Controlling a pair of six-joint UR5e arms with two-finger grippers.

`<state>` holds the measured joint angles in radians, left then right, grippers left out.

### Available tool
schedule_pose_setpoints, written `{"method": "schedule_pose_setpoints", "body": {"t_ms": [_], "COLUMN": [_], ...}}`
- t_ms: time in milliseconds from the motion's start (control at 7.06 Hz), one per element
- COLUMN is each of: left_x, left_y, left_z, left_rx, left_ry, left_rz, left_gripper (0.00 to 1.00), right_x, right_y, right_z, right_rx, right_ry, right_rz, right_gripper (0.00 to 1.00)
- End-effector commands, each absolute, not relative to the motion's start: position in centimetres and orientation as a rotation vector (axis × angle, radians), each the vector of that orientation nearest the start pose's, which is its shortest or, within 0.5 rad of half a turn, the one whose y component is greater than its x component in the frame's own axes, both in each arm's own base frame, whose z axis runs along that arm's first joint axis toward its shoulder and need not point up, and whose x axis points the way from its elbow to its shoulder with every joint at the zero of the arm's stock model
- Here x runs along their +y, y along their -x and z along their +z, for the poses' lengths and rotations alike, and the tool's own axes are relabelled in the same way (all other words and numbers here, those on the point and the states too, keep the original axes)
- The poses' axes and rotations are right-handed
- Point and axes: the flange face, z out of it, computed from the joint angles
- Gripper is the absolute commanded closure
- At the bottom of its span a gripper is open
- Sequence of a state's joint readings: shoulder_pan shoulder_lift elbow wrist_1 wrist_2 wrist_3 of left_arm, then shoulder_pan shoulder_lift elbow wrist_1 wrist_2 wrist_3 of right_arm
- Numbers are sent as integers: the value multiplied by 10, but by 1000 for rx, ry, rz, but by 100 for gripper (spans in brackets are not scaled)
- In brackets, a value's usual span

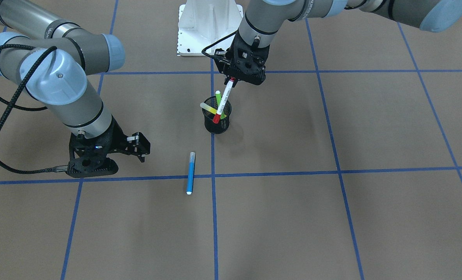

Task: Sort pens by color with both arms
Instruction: 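Carry the red-capped marker farther from the robot toward the blue highlighter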

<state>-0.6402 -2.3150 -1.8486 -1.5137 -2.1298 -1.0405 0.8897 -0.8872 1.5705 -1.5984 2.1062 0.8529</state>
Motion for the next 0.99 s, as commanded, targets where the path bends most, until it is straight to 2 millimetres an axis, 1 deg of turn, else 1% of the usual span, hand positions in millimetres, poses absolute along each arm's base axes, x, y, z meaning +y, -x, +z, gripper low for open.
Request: {"method": "schedule_pose_setpoints", "body": {"t_ms": [0, 142, 283, 425, 566, 708, 849], "left_x": [-465, -478, -502, -530, -553, -573, -592], "left_y": [-444, -455, -481, -508, -523, -528, -529], "left_z": [101, 99, 100, 108, 109, 107, 106], "left_rx": [1053, 1051, 1067, 1073, 1082, 1079, 1077], "left_ry": [-80, -74, -79, -95, -115, -124, -133], "left_rz": [86, -2, -81, -102, -113, -128, -142], "left_gripper": [89, 89, 89, 89, 89, 89, 89], "right_x": [-598, -598, -598, -598, -598, -598, -598], "right_y": [380, 380, 380, 380, 380, 380, 380], "right_z": [252, 251, 252, 252, 252, 252, 252], "right_rx": [-814, -815, -814, -814, -815, -815, -815], "right_ry": [-101, -102, -101, -101, -100, -100, -100], "right_rz": [-15, -15, -15, -15, -15, -15, -15], "right_gripper": [0, 0, 0, 0, 0, 0, 0]}}
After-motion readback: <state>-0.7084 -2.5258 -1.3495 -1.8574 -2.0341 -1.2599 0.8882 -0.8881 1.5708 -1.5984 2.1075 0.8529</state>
